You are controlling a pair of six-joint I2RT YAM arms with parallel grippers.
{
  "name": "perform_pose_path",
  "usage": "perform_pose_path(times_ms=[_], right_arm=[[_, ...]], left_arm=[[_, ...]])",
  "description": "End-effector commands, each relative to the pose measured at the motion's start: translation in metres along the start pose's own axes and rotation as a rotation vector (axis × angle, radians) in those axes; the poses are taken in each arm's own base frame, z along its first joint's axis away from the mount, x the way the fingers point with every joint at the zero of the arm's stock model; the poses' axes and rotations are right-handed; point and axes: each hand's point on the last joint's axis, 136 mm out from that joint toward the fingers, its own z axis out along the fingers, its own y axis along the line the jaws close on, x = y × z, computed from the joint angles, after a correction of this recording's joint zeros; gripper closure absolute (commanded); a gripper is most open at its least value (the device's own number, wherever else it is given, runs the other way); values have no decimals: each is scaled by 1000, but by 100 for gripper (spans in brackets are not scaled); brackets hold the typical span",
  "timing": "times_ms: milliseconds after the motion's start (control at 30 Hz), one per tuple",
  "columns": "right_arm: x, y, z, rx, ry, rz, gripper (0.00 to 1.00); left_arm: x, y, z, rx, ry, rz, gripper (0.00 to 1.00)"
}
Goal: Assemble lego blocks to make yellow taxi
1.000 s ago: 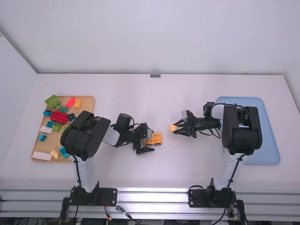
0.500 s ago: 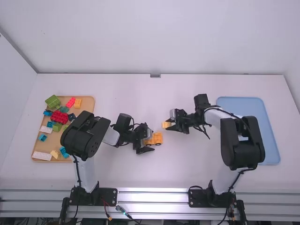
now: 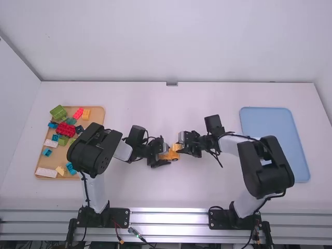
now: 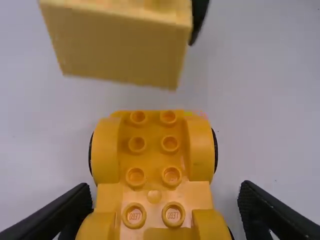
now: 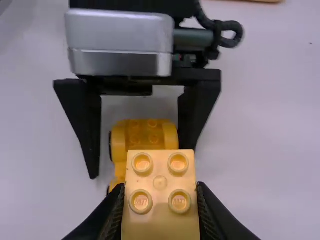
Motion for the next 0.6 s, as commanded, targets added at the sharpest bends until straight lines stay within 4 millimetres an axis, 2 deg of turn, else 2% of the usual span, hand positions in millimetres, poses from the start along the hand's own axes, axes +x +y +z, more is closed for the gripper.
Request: perform_pose_path(times_ms=[0,67,333,567], right_arm=[[5,7,8,-18,29,29,100],[10,6,11,-8,61,40,100],[17,15,14,-36,98,56,100],[19,20,13,-53,103,72,100]], left_arm=[[0,-1,2,14,-9,23,33],[0,-1,2,14,-8,24,41],[1,-3,2,23,-3,41,41],[4,-6,2,32,7,45,45]])
